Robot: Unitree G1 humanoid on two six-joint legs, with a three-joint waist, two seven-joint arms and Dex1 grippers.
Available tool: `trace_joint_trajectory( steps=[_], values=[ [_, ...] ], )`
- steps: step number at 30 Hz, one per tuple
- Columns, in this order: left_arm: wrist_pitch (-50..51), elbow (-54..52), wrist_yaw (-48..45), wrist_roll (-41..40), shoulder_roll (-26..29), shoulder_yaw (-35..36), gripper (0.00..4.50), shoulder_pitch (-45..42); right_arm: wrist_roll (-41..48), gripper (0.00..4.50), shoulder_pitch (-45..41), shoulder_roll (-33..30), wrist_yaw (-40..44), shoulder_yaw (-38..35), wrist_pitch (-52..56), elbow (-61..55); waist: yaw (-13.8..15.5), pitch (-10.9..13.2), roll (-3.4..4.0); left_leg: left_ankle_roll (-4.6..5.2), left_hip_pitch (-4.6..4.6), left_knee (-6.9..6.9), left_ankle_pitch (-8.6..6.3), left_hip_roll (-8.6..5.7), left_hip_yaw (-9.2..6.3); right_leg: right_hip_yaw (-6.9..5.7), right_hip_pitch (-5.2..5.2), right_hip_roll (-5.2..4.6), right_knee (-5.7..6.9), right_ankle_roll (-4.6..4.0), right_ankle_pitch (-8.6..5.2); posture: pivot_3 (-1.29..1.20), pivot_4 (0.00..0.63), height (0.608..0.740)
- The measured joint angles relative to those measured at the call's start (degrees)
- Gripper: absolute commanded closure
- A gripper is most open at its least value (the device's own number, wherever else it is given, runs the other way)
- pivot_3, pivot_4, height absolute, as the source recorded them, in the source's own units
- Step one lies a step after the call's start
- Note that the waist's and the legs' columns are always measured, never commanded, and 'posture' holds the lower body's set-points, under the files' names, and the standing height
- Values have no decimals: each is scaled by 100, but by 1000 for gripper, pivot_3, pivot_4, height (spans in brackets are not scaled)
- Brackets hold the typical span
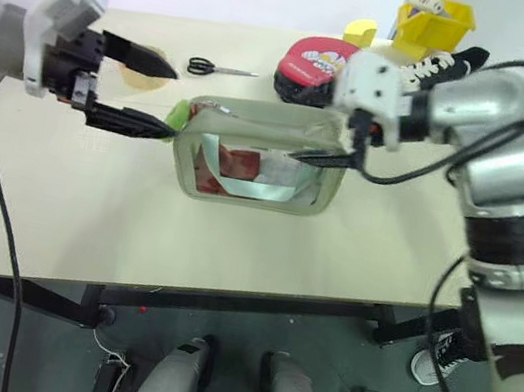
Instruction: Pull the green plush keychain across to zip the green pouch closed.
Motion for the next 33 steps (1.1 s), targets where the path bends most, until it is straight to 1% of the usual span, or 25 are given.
trace_joint_trajectory(
  steps=[3,6,7,8,9,11,12,15,19,24,27,29,33],
  values=[
    [-69,261,260,102,-12,118,0,269,61,47,347,-125,-70,-54,180,-150,-19,0,0,0,-1,0,-1,1,-1,2,0,-3,-1,-17,-9,0,150,740],
    [-131,352,500,131,-138,274,0,452,55,47,596,-29,-281,-44,161,-196,-16,0,0,2,-5,-1,-2,1,0,3,-3,-4,-3,-16,-9,0,150,740],
    [-133,364,566,137,-204,278,0,488,50,548,651,41,-355,-22,153,-154,-13,0,0,2,-7,-1,-1,1,0,4,-4,-4,-3,-16,-9,0,150,740],
    [-131,367,618,133,-308,277,0,490,45,836,689,130,-438,8,127,-71,-13,0,0,1,-6,1,-1,1,0,3,-1,-4,-3,-16,-8,0,150,740],
    [-124,357,660,128,-383,275,0,491,37,1262,693,208,-503,45,76,6,-13,0,0,1,-6,2,-1,0,0,3,-1,-4,-3,-16,-8,0,150,740],
    [-116,316,687,120,-451,273,0,502,16,2371,691,277,-577,123,-69,130,-6,0,0,2,-7,2,-1,0,0,2,-1,-4,-4,-2,-1,0,150,740],
    [-115,284,691,116,-454,273,0,534,-15,2827,692,277,-598,139,-122,194,-3,0,0,2,-7,2,-1,-1,0,1,-1,-4,-5,1,1,0,150,740],
    [-170,3,779,132,-578,258,0,860,-58,4468,691,267,-605,148,-226,265,-6,0,0,2,-4,1,-1,0,2,2,1,-4,-5,1,1,0,150,740],
    [-196,-304,963,148,-821,152,0,1194,-63,4468,698,266,-576,186,-258,176,-9,0,0,1,-6,2,-1,0,-2,2,1,-3,-5,0,1,0,150,740],
    [-214,-493,1291,238,-1096,120,0,1191,-60,4468,767,258,-542,197,-259,3,-6,0,0,1,-3,2,-1,0,-2,2,4,-3,-6,0,1,0,150,740],
    [-242,-472,1439,349,-1233,-29,784,1140,-60,4500,773,259,-541,197,-260,-4,-8,0,0,1,-3,3,-1,0,-1,2,4,-3,-6,1,2,0,150,740],
    [-252,-446,1438,355,-1241,-40,1699,1090,-58,4500,777,259,-532,197,-260,-6,-12,0,0,1,-3,2,-1,0,-1,1,3,-3,-6,1,2,0,150,740],
    [-355,-391,1405,434,-1240,-49,3669,1007,-59,4500,778,257,-524,197,-261,-6,-11,0,0,1,-2,2,-1,0,-1,0,4,-3,-6,1,2,0,150,740]
  ],
)
